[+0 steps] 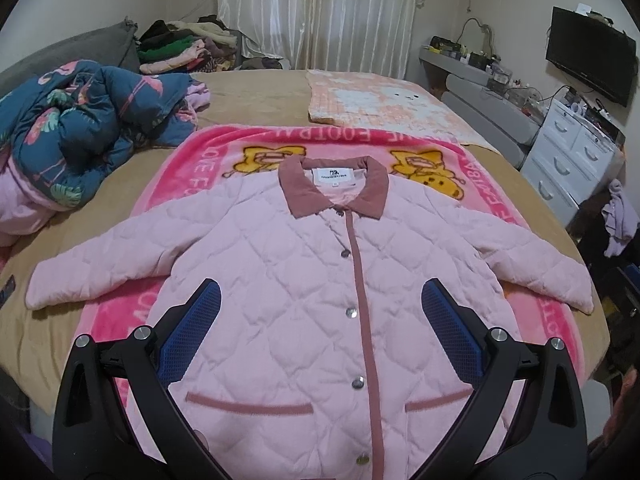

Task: Fold large clothes
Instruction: 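Move the right tool over the jacket sleeve beside the right tool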

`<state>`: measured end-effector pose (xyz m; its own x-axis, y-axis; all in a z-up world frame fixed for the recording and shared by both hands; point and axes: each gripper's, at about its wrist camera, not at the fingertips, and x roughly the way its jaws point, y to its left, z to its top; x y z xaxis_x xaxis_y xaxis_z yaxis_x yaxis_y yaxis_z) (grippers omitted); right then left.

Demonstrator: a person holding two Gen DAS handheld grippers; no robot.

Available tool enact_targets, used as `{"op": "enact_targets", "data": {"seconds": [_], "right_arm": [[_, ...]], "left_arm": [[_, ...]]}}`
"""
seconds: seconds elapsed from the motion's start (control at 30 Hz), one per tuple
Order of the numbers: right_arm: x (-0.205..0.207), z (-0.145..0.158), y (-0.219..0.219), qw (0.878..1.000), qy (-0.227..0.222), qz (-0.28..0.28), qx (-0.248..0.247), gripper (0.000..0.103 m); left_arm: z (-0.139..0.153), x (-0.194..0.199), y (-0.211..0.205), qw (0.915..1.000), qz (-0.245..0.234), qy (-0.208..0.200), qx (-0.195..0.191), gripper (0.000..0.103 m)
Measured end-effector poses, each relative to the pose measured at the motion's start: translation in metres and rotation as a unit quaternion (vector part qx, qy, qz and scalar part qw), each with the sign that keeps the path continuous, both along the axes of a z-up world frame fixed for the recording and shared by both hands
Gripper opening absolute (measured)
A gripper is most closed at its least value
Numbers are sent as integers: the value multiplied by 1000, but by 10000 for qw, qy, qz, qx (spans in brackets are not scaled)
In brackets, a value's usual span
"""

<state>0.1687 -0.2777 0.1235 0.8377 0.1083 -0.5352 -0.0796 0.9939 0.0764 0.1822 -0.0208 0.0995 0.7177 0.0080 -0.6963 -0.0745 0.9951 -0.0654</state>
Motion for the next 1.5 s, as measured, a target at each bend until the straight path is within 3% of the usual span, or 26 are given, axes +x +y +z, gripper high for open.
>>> {"op": "enact_targets", "data": {"seconds": [0.4,0.7,1.2,1.3,1.5], "right_arm": [[61,2,-29,9986,0,-445,297,99],[110,-25,-70,9923,166,-1105,531,99],[139,-109,-171,9623,813,-2427,923,99],[137,-122,-196,9520,855,-2721,1110,99],[133,-160,-252,9204,1150,-3380,1594,99]], "left_arm": [[-13,56,-24,9999,-58,156,-37,94],[-37,92,-56,9990,-248,359,19,94],[-78,140,-104,9965,-566,593,142,94],[-90,149,-115,9954,-608,716,204,94],[-113,164,-134,9934,-638,904,294,94]]}}
